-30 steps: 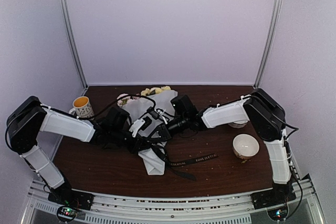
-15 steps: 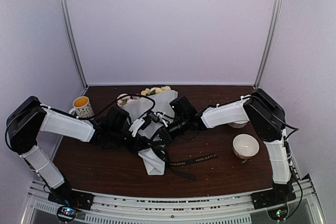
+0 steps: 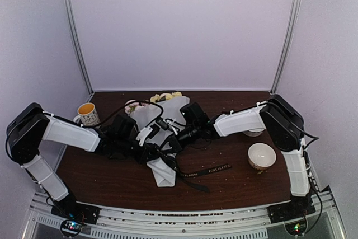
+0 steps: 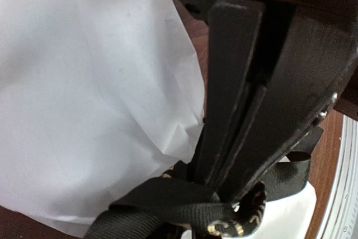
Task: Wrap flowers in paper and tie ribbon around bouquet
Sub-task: Cross the half-tied ribbon over the folded bouquet.
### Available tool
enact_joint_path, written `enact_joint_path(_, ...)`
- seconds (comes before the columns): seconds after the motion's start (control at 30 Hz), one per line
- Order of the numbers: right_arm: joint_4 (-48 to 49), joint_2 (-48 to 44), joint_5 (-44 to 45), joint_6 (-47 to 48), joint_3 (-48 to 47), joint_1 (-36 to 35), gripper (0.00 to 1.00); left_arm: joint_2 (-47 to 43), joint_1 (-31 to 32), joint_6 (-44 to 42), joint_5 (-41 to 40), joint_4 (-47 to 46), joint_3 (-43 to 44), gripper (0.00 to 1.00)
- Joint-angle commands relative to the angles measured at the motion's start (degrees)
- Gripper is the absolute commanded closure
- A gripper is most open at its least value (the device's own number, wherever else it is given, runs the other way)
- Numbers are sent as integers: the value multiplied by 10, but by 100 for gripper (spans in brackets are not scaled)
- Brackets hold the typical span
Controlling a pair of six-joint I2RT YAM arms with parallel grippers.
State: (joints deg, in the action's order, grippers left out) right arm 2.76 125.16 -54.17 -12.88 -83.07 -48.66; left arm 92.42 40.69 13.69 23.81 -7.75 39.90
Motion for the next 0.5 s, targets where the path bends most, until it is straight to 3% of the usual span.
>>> enact_joint_path(0.0, 9, -35, 30, 1, 0, -2, 100, -30, -1, -4, 15, -42, -10, 84)
enact_joint_path(0.13, 0, -46, 49, 9, 6, 3, 100, -66, -1, -21, -3, -23, -21, 71)
enact_joint_path(0.47, -42, -52, 68, 32, 1, 3, 100, -155, 0, -36, -20, 48, -50, 61)
